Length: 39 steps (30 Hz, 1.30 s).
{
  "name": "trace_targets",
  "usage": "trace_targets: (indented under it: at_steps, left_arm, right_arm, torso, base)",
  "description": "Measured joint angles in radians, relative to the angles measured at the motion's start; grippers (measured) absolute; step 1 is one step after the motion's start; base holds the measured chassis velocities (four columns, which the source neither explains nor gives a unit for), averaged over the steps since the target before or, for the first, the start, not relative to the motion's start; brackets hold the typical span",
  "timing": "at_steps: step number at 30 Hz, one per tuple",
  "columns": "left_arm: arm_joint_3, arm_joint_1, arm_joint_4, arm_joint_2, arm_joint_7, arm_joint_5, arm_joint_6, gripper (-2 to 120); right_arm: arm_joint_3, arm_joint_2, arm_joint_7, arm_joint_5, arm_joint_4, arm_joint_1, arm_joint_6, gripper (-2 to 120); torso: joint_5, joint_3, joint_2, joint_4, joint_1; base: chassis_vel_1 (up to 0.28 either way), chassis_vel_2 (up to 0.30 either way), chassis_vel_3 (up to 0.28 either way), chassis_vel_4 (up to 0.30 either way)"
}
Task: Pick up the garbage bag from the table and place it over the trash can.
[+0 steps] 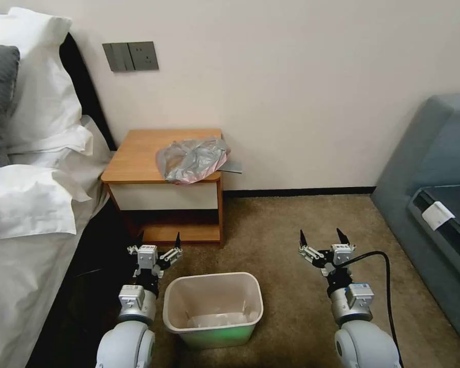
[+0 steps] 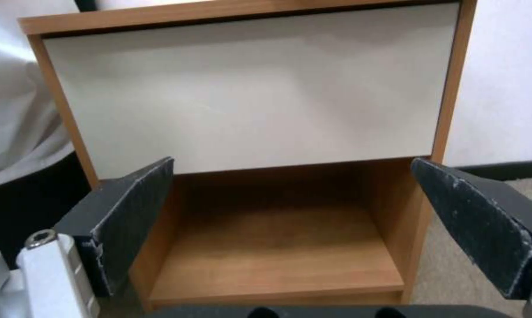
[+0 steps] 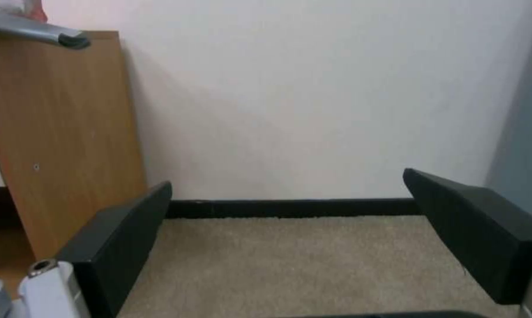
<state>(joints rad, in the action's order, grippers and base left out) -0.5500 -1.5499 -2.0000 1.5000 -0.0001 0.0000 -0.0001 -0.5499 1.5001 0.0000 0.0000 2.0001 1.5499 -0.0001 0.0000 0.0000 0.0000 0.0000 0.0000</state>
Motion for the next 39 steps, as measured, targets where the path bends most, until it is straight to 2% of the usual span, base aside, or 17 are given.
trace_targets:
  at_steps: [39]
  left_arm:
    - [0.0,0.0,0.0,0.0,0.0,0.0,0.0,100]
  right_arm:
    - [0.0,0.0,0.0,0.0,0.0,0.0,0.0,100]
  torso:
    - [0.0,0.0,0.0,0.0,0.0]
  base:
    - [0.0,0.0,0.0,0.0]
